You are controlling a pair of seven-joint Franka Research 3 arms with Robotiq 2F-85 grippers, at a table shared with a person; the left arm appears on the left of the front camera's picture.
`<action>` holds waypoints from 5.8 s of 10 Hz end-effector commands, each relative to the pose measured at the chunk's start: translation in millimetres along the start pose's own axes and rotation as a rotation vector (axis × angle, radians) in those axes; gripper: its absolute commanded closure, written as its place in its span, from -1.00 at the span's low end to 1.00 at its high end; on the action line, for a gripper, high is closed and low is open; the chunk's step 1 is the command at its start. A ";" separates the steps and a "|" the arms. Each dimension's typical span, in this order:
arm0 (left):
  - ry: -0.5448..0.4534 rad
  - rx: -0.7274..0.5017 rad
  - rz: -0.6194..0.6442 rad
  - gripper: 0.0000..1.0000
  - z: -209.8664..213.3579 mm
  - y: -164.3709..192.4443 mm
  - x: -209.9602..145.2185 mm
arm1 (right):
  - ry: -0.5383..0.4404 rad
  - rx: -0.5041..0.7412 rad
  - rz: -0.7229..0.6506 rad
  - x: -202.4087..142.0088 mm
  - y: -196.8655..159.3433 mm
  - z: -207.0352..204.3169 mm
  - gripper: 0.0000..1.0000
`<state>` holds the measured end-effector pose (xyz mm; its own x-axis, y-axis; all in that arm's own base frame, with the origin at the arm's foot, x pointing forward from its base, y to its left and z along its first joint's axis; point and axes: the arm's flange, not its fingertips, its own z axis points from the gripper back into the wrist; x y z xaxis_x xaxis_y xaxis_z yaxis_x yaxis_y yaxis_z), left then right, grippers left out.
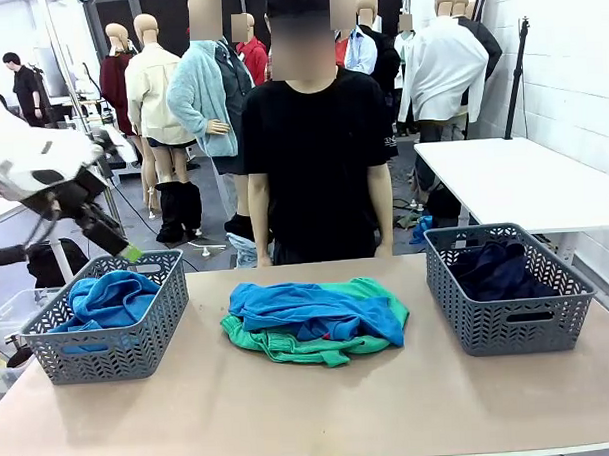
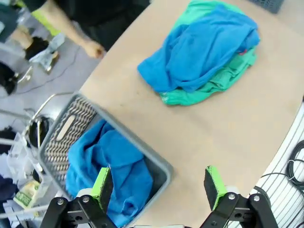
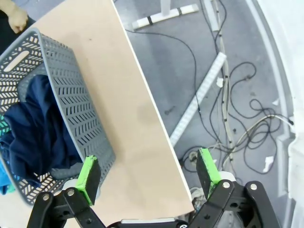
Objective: Sort the tops and bottoms.
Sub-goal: Lift clothes from the center of the table with your left hand, then sort the clothes according to human instructions.
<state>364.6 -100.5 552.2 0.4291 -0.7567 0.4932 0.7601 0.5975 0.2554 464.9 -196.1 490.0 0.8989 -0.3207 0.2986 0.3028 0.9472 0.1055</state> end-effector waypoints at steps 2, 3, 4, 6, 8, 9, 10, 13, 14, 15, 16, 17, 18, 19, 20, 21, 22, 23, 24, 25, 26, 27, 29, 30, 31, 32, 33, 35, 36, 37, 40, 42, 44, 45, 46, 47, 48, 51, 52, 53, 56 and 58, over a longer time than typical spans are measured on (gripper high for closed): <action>-0.023 -0.135 -0.184 -1.00 -62.8 6.0 56.9 | 0.011 -0.015 -0.010 0.1 0.9 2.0 -1.00; 0.010 -0.139 -0.258 -1.00 -90.4 -2.8 78.8 | 0.011 -0.015 -0.010 0.1 0.9 2.0 -1.00; 0.049 -0.170 -0.317 -1.00 -115.3 -12.8 93.9 | 0.011 -0.015 -0.010 0.1 0.9 2.0 -1.00; 0.109 -0.256 -0.409 -1.00 -164.3 -29.2 111.0 | 0.011 -0.015 -0.010 0.1 0.9 2.0 -1.00; 0.145 -0.261 -0.478 -1.00 -206.8 -36.6 110.4 | 0.011 -0.015 -0.010 0.1 0.9 2.0 -1.00; 0.136 -0.235 -0.475 -1.00 -215.7 -35.0 112.1 | 0.011 -0.015 -0.010 0.1 0.9 2.0 -1.00; 0.128 -0.231 -0.483 -1.00 -224.0 -36.3 112.1 | 0.011 -0.015 -0.010 0.1 0.9 2.0 -1.00; 0.087 -0.251 -0.487 -1.00 -250.3 -45.7 115.1 | 0.011 -0.015 -0.010 0.1 0.9 2.0 -1.00; 0.110 -0.273 -0.482 -1.00 -258.5 -50.4 114.4 | 0.011 -0.015 -0.010 0.1 0.9 2.0 -1.00; 0.126 -0.280 -0.467 -1.00 -267.3 -51.9 113.4 | 0.011 -0.015 -0.010 0.1 0.9 2.0 -1.00; 0.147 -0.310 -0.432 -1.00 -274.5 -50.3 113.4 | 0.011 -0.015 -0.010 0.1 0.9 2.0 -1.00; 0.205 -0.314 -0.354 -1.00 -267.7 -44.3 117.9 | 0.011 -0.015 -0.010 0.1 0.9 2.0 -1.00; 0.133 -0.281 -0.461 -1.00 -270.3 -59.9 108.2 | 0.011 -0.015 -0.010 0.1 0.9 2.0 -1.00; 0.133 -0.281 -0.461 -1.00 -270.3 -59.9 108.2 | 0.011 -0.015 -0.010 0.1 0.9 2.0 -1.00; 0.133 -0.281 -0.461 -1.00 -270.3 -59.9 108.2 | 0.011 -0.015 -0.010 0.1 0.9 2.0 -1.00; 0.151 -0.295 -0.431 -1.00 -274.5 -57.9 109.2 | 0.011 -0.015 -0.010 0.1 0.9 2.0 -1.00; 0.146 -0.320 -0.436 -1.00 -282.3 -61.3 110.8 | 0.011 -0.015 -0.010 0.1 0.9 2.0 -1.00; 0.146 -0.336 -0.434 -1.00 -287.5 -60.8 112.7 | 0.011 -0.015 -0.010 0.1 0.9 2.0 -1.00; 0.138 -0.336 -0.434 -1.00 -293.3 -60.5 116.0 | 0.011 -0.015 -0.010 0.1 0.9 2.0 -1.00; 0.123 -0.340 -0.435 -1.00 -297.6 -61.3 118.9 | 0.011 -0.015 -0.010 0.1 0.9 2.0 -1.00; 0.101 -0.334 -0.439 -1.00 -302.0 -63.4 121.7 | 0.011 -0.015 -0.010 0.1 0.9 2.0 -1.00; 0.094 -0.319 -0.453 -1.00 -305.2 -65.0 123.8 | 0.011 -0.015 -0.010 0.1 0.9 2.0 -1.00; 0.101 -0.318 -0.462 -0.60 -308.0 -64.6 124.2 | 0.011 -0.015 -0.010 0.1 0.9 2.0 -1.00; 0.102 -0.333 -0.460 -0.20 -307.2 -65.2 124.1 | 0.011 -0.015 -0.010 0.1 0.9 2.0 -1.00; 0.103 -0.336 -0.459 0.20 -307.0 -65.6 124.1 | 0.011 -0.015 -0.010 0.1 0.9 2.0 -1.00; 0.109 -0.350 -0.455 0.60 -306.5 -65.5 123.7 | 0.011 -0.015 -0.010 0.1 0.9 2.0 -1.00; 0.105 -0.345 -0.455 1.00 -306.1 -65.1 123.8 | 0.011 -0.015 -0.010 0.1 0.9 2.0 -1.00; 0.099 -0.353 -0.455 1.00 -304.8 -65.6 123.4 | 0.011 -0.015 -0.010 0.1 0.9 2.0 -1.00; 0.095 -0.358 -0.455 1.00 -303.3 -65.6 122.9 | 0.011 -0.015 -0.010 0.1 0.9 2.0 -1.00; 0.096 -0.363 -0.457 1.00 -302.1 -66.3 122.4 | 0.011 -0.015 -0.010 0.1 0.9 2.0 -1.00; 0.079 -0.345 -0.435 1.00 -256.9 -67.4 124.4 | 0.011 -0.015 -0.010 0.1 0.9 2.0 -1.00; 0.028 -0.215 -0.453 1.00 -202.0 -60.4 135.4 | 0.011 -0.015 -0.010 0.1 0.9 2.0 -1.00; -0.068 -0.079 -0.507 1.00 -130.8 -60.3 166.6 | 0.011 -0.015 -0.010 0.1 0.9 2.0 -1.00; -0.131 -0.021 -0.533 1.00 -100.0 -63.9 184.8 | 0.011 -0.015 -0.010 0.1 0.9 2.0 -1.00; -0.145 0.026 -0.554 1.00 -76.0 -72.4 198.6 | 0.011 -0.015 -0.010 0.1 0.9 2.0 -1.00; -0.187 0.091 -0.581 1.00 -36.4 -80.9 219.0 | 0.011 -0.015 -0.010 0.1 0.9 2.0 -1.00; -0.191 0.138 -0.562 1.00 -7.7 -84.7 235.5 | 0.011 -0.015 -0.010 0.1 0.9 2.0 -1.00; -0.225 0.264 -0.512 1.00 73.1 -98.3 268.5 | 0.011 -0.015 -0.010 0.1 0.9 2.0 -1.00; -0.226 0.283 -0.485 1.00 98.5 -104.2 273.9 | 0.011 -0.015 -0.010 0.1 0.9 2.0 -1.00; -0.240 0.309 -0.473 1.00 113.6 -109.2 273.8 | 0.011 -0.015 -0.010 0.1 0.9 2.0 -1.00; -0.262 0.345 -0.481 1.00 130.4 -118.1 259.4 | 0.011 -0.015 -0.010 0.1 0.9 2.0 -1.00; -0.264 0.321 -0.478 1.00 131.5 -111.0 271.0 | 0.011 -0.015 -0.010 0.1 0.9 2.0 -1.00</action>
<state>329.8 -338.7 763.7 -0.0911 -0.8957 0.4352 0.6381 0.2830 0.7160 464.7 -196.4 490.6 0.8988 -0.3211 0.2983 0.3032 0.9470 0.1058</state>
